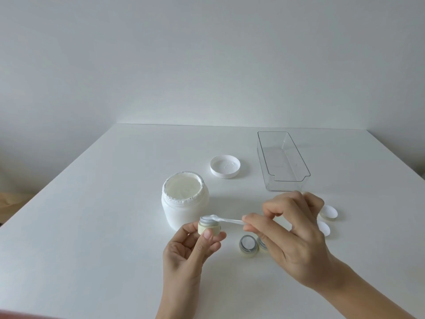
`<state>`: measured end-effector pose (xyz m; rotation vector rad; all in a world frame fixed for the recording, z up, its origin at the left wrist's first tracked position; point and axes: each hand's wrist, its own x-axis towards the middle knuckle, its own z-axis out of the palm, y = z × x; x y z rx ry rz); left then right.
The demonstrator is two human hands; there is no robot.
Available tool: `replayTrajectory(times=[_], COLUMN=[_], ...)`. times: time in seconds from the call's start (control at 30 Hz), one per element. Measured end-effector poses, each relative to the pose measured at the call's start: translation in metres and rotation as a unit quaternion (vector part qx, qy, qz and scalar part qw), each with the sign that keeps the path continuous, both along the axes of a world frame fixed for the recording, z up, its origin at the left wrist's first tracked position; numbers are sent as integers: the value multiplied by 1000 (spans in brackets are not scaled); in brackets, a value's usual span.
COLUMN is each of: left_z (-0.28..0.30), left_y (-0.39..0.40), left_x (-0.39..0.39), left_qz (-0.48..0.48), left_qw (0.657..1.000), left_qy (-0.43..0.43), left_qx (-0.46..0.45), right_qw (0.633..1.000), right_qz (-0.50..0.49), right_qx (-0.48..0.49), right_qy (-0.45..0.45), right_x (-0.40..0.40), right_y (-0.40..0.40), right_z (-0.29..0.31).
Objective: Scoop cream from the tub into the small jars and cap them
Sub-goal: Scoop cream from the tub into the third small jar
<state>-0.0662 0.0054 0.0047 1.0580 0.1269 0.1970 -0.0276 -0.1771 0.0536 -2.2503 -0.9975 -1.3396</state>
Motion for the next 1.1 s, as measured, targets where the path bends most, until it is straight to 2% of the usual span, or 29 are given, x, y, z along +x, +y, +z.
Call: replayTrajectory(times=[0.23,0.4,0.5,0.6,0.67,0.8,0.97,1.1], left_z=[1,1,0,-1,-1,0,1,0], left_y=[0,0,1,1,1,-1,-2,-1], left_x=[0,1,2,3,3,2,1,2], left_qz=[1,1,-2,-5,-7,-17,-26,-34], left_qw=[1000,1000,1000,1000,1000,1000,999,999], left_qy=[-1,-12,-17,-19,-12,-4,-10,-12], left_qx=[-5,-23,-24,-9,-3,16,27,34], right_qw=[999,984,974,972,974,972,955,940], right_qz=[14,-15,-34,-42,-53,-64,-43,-32], right_qx=[40,162,189,142,59,-96,-176,-185], right_qy=[6,75,123,184,212,206,236,286], right_x=[-1,9,21,36,46,65,80,83], right_y=[-10,-10,6,31,50,87,111,110], right_z=[7,17,32,44,49,52,50,49])
